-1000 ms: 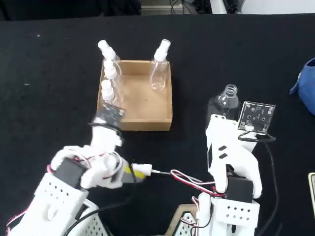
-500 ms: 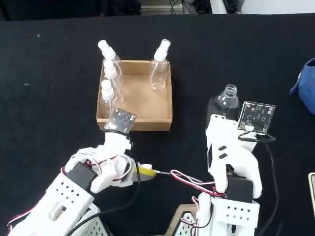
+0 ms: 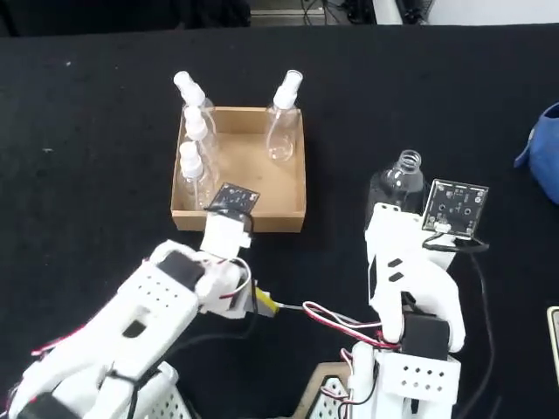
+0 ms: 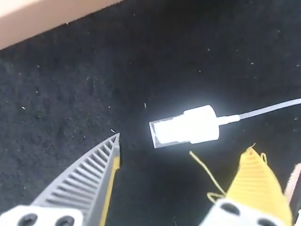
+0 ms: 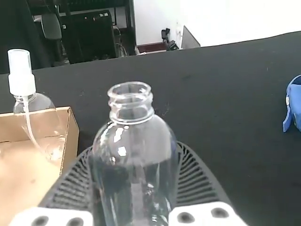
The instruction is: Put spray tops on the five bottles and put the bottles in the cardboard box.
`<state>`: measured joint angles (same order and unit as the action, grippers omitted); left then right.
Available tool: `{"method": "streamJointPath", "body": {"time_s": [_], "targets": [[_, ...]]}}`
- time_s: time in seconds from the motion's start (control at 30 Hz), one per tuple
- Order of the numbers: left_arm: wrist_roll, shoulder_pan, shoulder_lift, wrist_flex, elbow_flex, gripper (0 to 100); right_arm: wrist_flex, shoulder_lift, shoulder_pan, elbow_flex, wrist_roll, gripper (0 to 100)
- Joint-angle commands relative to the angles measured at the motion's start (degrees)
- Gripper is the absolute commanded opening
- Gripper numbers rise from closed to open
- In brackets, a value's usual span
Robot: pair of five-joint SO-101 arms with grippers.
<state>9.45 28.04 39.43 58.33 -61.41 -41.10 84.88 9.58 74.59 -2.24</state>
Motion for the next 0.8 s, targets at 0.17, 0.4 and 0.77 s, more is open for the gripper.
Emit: {"method": "streamJointPath", "body": {"time_s": [0.17,0.4,0.77], "targets": [[0.70,0.75,-9.85,-6.86,4.26,27,1.32,1.19,0.88,-0.66,0.09,1.1],[0.70,0.48,-10.73,-6.86,3.56,27,1.32,1.19,0.88,-0.66,0.09,1.1],[0.44,0.22,-10.64,-6.86,1.01,16,1.32,1.19,0.79,-0.57,0.09,1.1]]}}
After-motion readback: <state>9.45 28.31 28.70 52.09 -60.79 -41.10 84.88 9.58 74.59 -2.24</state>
